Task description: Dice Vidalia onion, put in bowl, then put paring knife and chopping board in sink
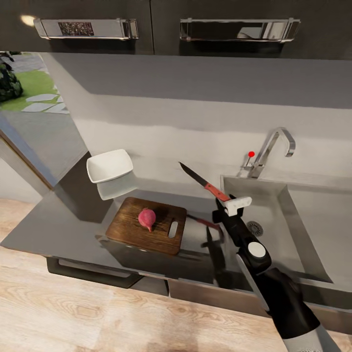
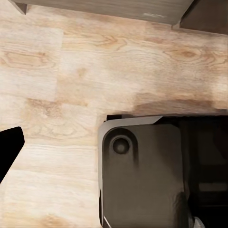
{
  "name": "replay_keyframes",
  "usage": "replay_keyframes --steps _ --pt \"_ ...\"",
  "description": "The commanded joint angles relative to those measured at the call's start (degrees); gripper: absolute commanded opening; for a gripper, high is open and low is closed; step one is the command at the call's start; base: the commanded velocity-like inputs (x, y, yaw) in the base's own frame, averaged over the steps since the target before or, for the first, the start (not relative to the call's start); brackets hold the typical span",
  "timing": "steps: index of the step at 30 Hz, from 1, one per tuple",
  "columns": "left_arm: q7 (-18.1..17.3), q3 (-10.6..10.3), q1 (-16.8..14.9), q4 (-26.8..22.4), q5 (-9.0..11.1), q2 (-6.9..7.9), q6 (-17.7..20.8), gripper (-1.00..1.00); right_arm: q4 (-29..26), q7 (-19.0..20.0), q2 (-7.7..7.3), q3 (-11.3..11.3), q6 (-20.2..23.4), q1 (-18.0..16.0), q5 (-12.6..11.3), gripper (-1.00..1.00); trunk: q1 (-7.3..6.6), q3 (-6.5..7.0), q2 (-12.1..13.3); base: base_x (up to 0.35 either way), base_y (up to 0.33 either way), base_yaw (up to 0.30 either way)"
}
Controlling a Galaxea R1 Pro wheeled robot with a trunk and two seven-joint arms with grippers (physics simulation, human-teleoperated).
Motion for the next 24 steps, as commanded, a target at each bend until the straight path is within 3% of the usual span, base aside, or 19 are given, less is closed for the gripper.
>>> replay_keyframes --steps 1,12,18,24 --pt "0.0 -0.11 0.01 -0.01 0.4 0.05 -0.1 1.0 0.24 -0.15 -0.07 -0.14 -0.01 -0.05 -0.55 -1.0 0.03 -0.08 -0.1 0.0 0.0 0.0" --pt "0.0 -0.11 0.01 1.34 0.33 0.05 -0.1 1.0 1.56 0.07 -0.67 -2.73 -0.66 -0.05 -0.88 -1.0 0.03 -0.08 -0.1 0.0 0.0 0.0" --pt "0.0 -0.11 0.01 1.55 0.33 -0.03 -0.1 1.0 0.8 -0.01 -0.67 -3.79 1.03 -0.05 -0.73 -1.0 0.03 -0.08 -0.1 -0.008 0.0 0.0" --pt "0.0 -0.11 0.01 1.6 0.33 -0.04 -0.1 1.0 0.07 -0.01 -0.67 -4.37 2.59 -0.05 -0.71 -1.0 0.03 -0.08 -0.1 -0.194 0.0 0.0"
